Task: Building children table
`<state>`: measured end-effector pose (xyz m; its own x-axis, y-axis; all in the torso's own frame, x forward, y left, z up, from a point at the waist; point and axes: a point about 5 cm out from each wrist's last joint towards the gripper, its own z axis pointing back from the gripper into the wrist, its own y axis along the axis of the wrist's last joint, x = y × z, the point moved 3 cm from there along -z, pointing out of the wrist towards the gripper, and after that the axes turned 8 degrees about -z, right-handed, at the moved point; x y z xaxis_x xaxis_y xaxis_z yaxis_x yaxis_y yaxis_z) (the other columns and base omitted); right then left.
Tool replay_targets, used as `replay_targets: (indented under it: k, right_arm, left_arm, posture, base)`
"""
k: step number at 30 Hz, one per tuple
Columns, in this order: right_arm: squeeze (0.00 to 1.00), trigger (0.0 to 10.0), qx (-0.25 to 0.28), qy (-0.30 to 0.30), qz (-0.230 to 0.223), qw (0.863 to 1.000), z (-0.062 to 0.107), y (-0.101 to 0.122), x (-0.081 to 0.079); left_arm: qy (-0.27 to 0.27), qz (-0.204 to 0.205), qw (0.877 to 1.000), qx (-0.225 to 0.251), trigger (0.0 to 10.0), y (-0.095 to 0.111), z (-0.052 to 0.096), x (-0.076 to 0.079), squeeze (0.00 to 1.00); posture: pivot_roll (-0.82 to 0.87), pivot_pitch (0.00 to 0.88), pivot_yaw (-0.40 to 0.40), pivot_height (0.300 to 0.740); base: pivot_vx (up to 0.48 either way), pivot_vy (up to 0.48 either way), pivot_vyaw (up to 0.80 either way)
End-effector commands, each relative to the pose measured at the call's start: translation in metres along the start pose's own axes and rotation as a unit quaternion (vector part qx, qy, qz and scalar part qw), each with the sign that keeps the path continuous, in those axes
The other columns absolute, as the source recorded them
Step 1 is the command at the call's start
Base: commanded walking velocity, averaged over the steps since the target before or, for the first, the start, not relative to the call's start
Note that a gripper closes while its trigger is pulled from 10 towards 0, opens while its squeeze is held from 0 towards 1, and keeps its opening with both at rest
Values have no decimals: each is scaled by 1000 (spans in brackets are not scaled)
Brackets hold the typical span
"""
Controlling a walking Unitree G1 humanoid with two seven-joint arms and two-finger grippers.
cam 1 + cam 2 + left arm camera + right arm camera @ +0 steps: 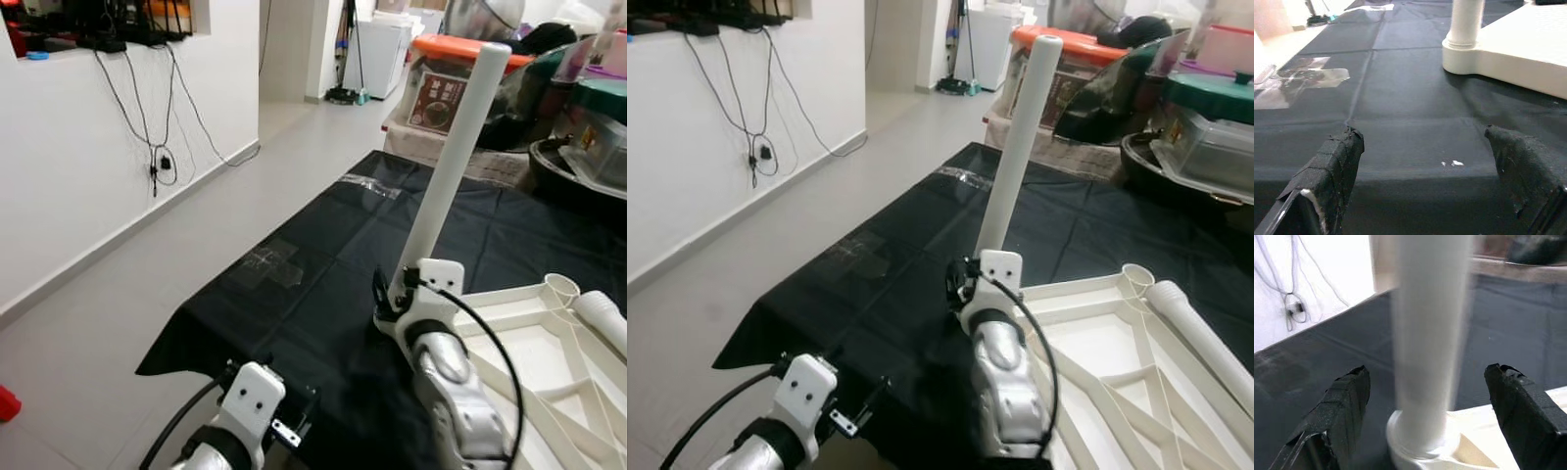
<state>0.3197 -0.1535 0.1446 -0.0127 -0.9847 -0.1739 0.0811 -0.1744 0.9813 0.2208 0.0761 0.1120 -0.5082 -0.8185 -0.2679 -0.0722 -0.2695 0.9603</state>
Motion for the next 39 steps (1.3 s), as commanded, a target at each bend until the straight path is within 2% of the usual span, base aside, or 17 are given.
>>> replay_targets:
  k: [1,2,3,6,8,10,11,13,17,19,21,28,29,30,32,35,39]
  right_arm:
    - [0,10000,-11,13,-2,1000,3,-3,1]
    - [0,10000,-11,13,-2,1000,3,-3,1]
    - [0,10000,-26,14,8,1000,6,-7,14]
    - [0,10000,-26,14,8,1000,6,-7,14]
    - [0,10000,-59,35,13,998,6,-8,37]
    - [0,10000,-59,35,13,998,6,-8,37]
    - [0,10000,-131,57,31,989,-14,2,62]
    - [0,10000,-157,58,31,985,-28,19,77]
    - [0,10000,-172,58,43,982,-30,23,81]
    - [0,10000,-221,80,76,969,-31,23,89]
    - [0,10000,-221,80,76,969,-31,23,89]
    - [0,10000,-301,153,117,934,-14,20,101]
    - [0,10000,-321,183,112,923,-6,18,100]
    - [0,10000,-321,183,112,923,-6,18,100]
    - [0,10000,-350,241,106,899,9,12,94]
    - [0,10000,-358,262,99,891,15,11,91]
    - [0,10000,-392,315,109,857,35,-1,80]
  left_arm:
    - [-6,7,1000,-3,10000,-2,0,2,0]
    - [-6,7,1000,-3,10000,-2,0,2,0]
    - [-5,7,1000,-3,10000,-2,0,1,0]
    - [-5,7,1000,-3,10000,-2,0,1,0]
    - [-5,7,1000,-2,10000,-2,0,1,0]
    - [-5,7,1000,-2,10000,-2,0,1,0]
    - [-6,6,1000,-1,10000,-2,-1,1,0]
    - [-6,6,1000,-1,10000,-1,-1,1,0]
    - [-6,7,1000,-1,10000,-2,-1,1,0]
    - [-5,6,1000,0,10000,-1,-1,1,0]
    - [-5,6,1000,0,10000,-1,-1,1,0]
    - [-5,7,1000,0,10000,-1,0,2,0]
    - [-5,8,1000,0,10000,-1,0,2,0]
    - [-5,8,1000,0,10000,-1,0,2,0]
    - [-6,9,1000,0,10000,-1,0,3,0]
    - [-6,9,1000,0,10000,-1,0,3,0]
    - [-6,10,1000,0,10000,-1,-1,3,0]
  posture:
    - [199,0,-115,740]
    - [199,0,-115,740]
    - [188,0,-111,740]
    - [188,0,-111,740]
    - [186,0,-108,740]
    - [186,0,-108,740]
    - [180,0,-106,740]
    - [182,0,-109,740]
    - [183,0,-110,740]
    - [187,0,-114,740]
    - [187,0,-114,740]
    - [179,0,-113,740]
    - [178,0,-111,740]
    - [178,0,-111,740]
    - [178,0,-111,740]
    - [176,0,-110,740]
    - [176,0,-113,740]
  base:
    - [0,0,0]
    - [0,0,0]
    - [0,0,0]
    - [0,0,0]
    - [0,0,0]
    - [0,0,0]
    - [0,0,0]
    - [0,0,0]
    - [0,0,0]
    - [0,0,0]
    - [0,0,0]
    - [0,0,0]
    - [0,0,0]
    - [0,0,0]
    - [0,0,0]
    - [0,0,0]
    - [0,0,0]
